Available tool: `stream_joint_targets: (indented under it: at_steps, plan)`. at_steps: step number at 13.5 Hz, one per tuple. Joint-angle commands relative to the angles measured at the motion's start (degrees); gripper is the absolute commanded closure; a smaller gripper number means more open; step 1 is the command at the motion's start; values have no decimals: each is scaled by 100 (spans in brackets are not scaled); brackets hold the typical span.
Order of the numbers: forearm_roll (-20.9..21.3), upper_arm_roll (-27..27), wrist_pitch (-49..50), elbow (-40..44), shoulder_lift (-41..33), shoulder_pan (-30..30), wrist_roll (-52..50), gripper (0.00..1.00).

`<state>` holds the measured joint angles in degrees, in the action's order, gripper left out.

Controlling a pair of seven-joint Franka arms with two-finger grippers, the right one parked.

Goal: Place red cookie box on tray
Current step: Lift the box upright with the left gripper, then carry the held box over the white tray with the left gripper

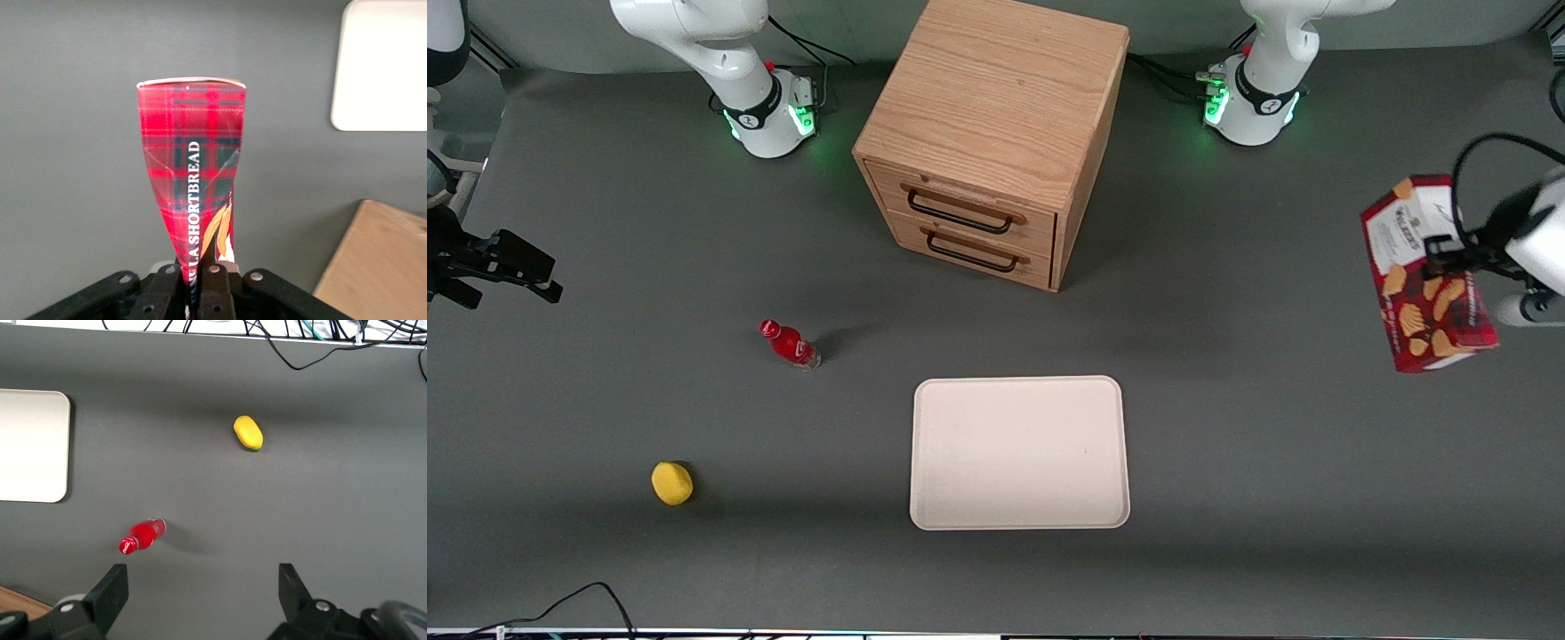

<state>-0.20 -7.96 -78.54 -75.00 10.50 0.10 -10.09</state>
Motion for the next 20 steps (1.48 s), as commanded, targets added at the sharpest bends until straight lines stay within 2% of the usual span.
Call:
stream_joint_targets:
  at_steps: [1, 4, 7, 10, 13, 16, 17, 18, 20]
  plan:
    - [-15, -1029, -37, 477, 592, -19, -1394, 100]
    - [81, -1909, -1011, 460, 1180, -28, -2556, 100]
    - [729, -2350, -2477, 206, 2128, -115, -2682, 100]
    - [1486, -2386, -3499, 143, 3078, -326, -2682, 100]
    - [2022, -2369, -4545, 21, 3615, -423, -2700, 100]
    - [2497, -2360, -4838, 3, 3889, -432, -2937, 99]
    - [2577, -2334, -4881, -6, 3924, -423, -2937, 5]
    - [2586, -2333, -4890, -23, 3916, -389, -2937, 0]
    - [2525, -2333, -4777, -41, 3846, -336, -2946, 0]
